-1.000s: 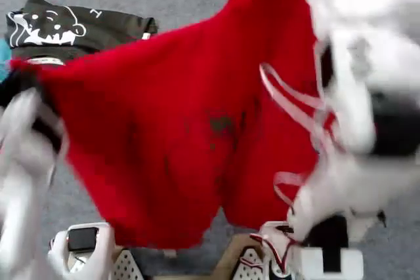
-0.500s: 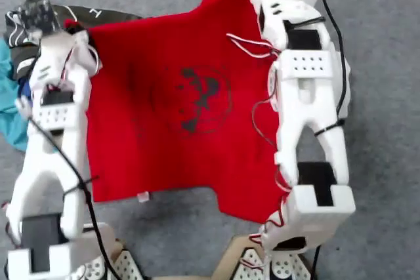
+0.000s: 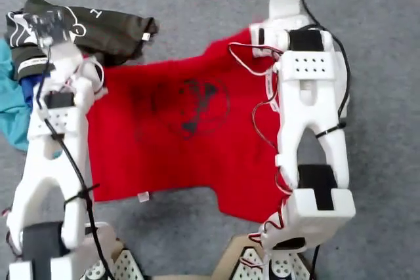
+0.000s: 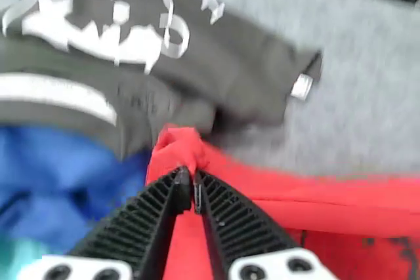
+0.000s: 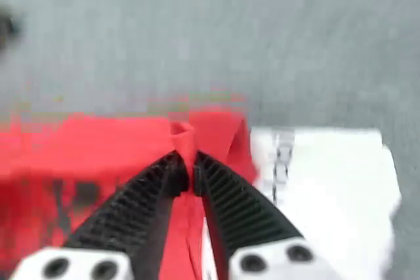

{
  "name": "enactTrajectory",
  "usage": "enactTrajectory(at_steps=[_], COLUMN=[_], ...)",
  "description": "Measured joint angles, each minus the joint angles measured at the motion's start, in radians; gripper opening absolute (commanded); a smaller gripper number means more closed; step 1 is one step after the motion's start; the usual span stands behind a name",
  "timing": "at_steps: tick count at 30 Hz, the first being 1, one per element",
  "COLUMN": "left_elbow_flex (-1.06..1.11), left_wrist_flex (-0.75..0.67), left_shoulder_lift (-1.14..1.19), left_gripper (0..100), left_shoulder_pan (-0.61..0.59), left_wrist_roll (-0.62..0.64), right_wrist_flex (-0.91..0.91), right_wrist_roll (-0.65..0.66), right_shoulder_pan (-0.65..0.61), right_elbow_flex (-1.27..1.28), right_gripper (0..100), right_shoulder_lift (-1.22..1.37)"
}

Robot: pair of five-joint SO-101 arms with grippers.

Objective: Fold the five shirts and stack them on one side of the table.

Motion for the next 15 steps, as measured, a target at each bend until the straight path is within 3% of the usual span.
enactTrajectory(at_steps=[4,8,15], left_elbow_flex=[0.144,0.288,0.502], left_wrist_flex=[0.115,0.282,0.528], left_shoulder_lift=[-0.152,-0.354,-0.723], left_gripper=[3,3,3], left_shoulder_pan=[0.038,0.146,0.184], left_wrist_roll=[-0.023,-0.15,-0.304], right_wrist_flex=[0.221,0.387,0.4], right_wrist_roll=[0.153,0.244,0.362], right_shoulder_pan=[-0.021,-0.018,0.006], right_elbow_flex=[0.0,0.017,0.305], right_gripper=[1.4,1.4,1.4], right_shoulder_lift=[-0.034,-0.094,-0.365])
